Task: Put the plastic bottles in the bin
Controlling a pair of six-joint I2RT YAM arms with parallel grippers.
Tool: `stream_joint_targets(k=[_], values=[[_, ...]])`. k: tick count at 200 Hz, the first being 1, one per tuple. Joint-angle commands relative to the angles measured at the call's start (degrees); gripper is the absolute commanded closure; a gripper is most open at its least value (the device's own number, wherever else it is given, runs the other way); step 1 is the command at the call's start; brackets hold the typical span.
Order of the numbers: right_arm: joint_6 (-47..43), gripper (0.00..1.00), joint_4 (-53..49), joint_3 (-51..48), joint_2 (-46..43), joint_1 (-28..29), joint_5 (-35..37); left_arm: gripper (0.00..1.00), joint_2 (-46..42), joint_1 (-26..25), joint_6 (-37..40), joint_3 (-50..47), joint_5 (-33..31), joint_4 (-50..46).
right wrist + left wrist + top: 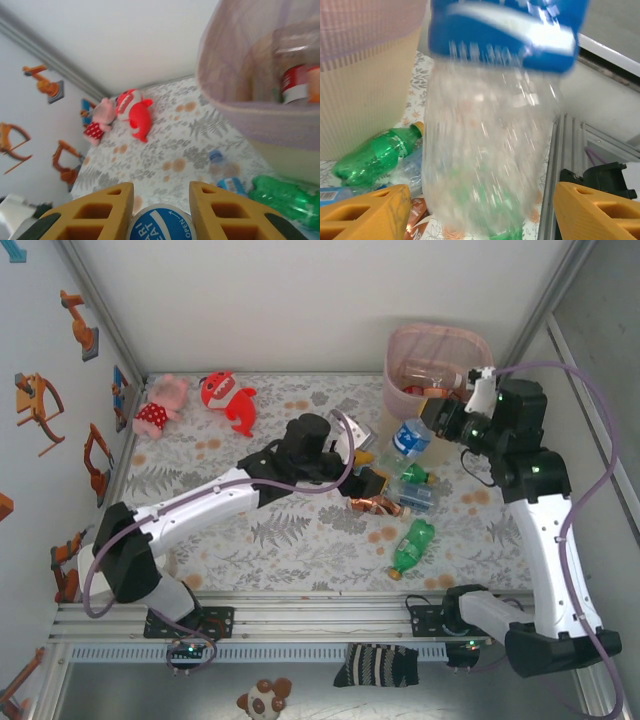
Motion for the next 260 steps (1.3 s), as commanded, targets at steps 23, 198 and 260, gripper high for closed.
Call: stream_joint_targets(k=[23,198,260], values=[[-7.8,0.76,-3.7,15.6,7.9,0.2,14.7,0.25,-6.8,1.3,1.2,-4.9,-3.4,1.0],[-22.8,0.79,-18.2,50.7,45.0,-7.1,30.8,0.25,-14.9,2.6,0.5,-13.3,-9.4,0.5],[-22.3,0.79,-20.9,49.1,52.4,-8.0,29.1,0.25,-16.0,2.7,0.3,-14.1,-10.4,0.0]])
